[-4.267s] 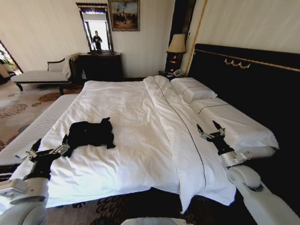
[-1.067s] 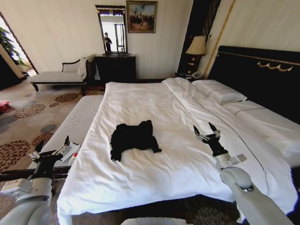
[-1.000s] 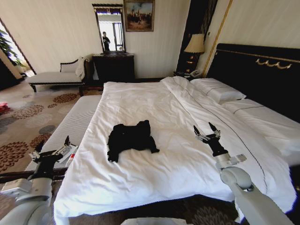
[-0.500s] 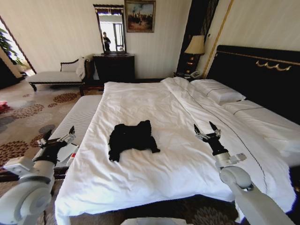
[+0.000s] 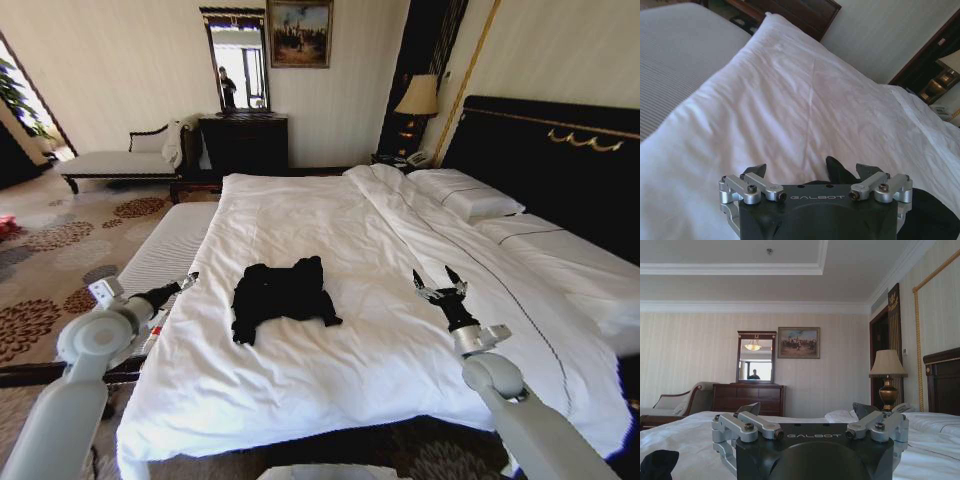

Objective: Fold the clothes on the bed.

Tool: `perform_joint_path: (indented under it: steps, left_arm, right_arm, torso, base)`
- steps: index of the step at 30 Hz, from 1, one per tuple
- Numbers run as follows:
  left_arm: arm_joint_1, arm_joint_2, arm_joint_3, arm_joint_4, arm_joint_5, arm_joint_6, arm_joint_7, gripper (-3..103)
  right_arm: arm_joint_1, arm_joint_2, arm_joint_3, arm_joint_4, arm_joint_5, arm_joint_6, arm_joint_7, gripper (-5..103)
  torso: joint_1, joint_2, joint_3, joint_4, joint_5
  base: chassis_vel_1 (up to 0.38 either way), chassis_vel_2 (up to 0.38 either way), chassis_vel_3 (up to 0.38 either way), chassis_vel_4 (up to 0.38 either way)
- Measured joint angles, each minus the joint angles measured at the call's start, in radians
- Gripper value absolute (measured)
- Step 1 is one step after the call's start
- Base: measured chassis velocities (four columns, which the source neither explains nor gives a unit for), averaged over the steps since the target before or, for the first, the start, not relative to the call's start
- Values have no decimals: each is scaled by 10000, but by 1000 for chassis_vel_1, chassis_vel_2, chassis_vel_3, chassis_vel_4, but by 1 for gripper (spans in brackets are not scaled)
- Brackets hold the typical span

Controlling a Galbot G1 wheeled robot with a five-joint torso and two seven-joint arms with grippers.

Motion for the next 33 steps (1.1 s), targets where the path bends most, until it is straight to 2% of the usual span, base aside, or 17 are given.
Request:
perform_joint_path:
  steps: [1, 4, 6, 9, 18, 21, 22, 24, 25, 27, 28, 32, 33]
  left_arm:
    - [0, 0, 0, 0, 0, 0, 0, 100]
    - [-1343, -614, 1106, 1446, -245, 61, 96, 100]
    - [-1502, -705, 1238, 1623, -245, 63, 109, 100]
    - [-2349, -1346, 1874, 2524, 60, 2, 211, 100]
    - [-2354, -1798, 2138, 2654, 194, -57, 196, 101]
    - [-2204, -1797, 2147, 2610, 250, -104, 199, 92]
    - [-2165, -1792, 2147, 2593, 264, -109, 205, 92]
    - [-2047, -1744, 2127, 2485, 367, -155, 296, 81]
    - [-2047, -1744, 2127, 2485, 367, -155, 296, 81]
    - [-2005, -1686, 2089, 2418, 458, -196, 400, 70]
    - [-2005, -1686, 2089, 2418, 458, -196, 400, 70]
    - [-1915, -1603, 1988, 2340, 514, -260, 459, 48]
    - [-1915, -1603, 1988, 2340, 514, -260, 459, 48]
  right_arm:
    - [0, 0, 0, 0, 0, 0, 0, 100]
    - [147, -35, -27, -239, 18, -6, -3, 100]
    - [163, -43, -27, -269, 19, -6, -4, 100]
    - [307, -83, -8, -554, 19, 49, -35, 100]
    - [434, -18, -4, -735, -15, 178, -110, 100]
    - [502, -2, -39, -755, -25, 190, -120, 100]
    - [516, 0, -47, -760, -29, 191, -121, 100]
    - [575, 9, -92, -783, -51, 198, -125, 100]
    - [575, 9, -92, -783, -51, 198, -125, 100]
    - [609, 23, -131, -795, -87, 203, -127, 100]
    - [609, 23, -131, -795, -87, 203, -127, 100]
    - [635, 58, -195, -830, -176, 215, -130, 100]
    - [635, 58, -195, -830, -176, 215, -130, 100]
  torso:
    - [0, 0, 0, 0, 0]
    - [0, 0, 0, 0, 4]
    - [0, 0, 0, 1, 1]
    - [1, 0, 0, 1, 6]
    - [-3, 2, -2, 3, 2]
    - [-3, 2, -3, 4, 3]
    - [-3, 2, -2, 4, 2]
    - [-3, 2, -2, 4, 3]
    - [-3, 2, -2, 4, 3]
    - [-3, 2, -3, 3, 3]
    - [-3, 2, -3, 3, 3]
    - [-3, 3, -3, 2, 2]
    - [-3, 3, -3, 2, 2]
  base:
    - [0, 0, 0, 0]
    - [0, 0, 0, 0]
    - [0, 0, 0, 0]
    - [0, 0, 0, 0]
    - [0, 0, 0, 0]
    - [0, 0, 0, 0]
    - [0, 0, 0, 0]
    - [0, 0, 0, 0]
    - [0, 0, 0, 0]
    - [0, 0, 0, 0]
    - [0, 0, 0, 0]
    - [0, 0, 0, 0]
    - [0, 0, 0, 0]
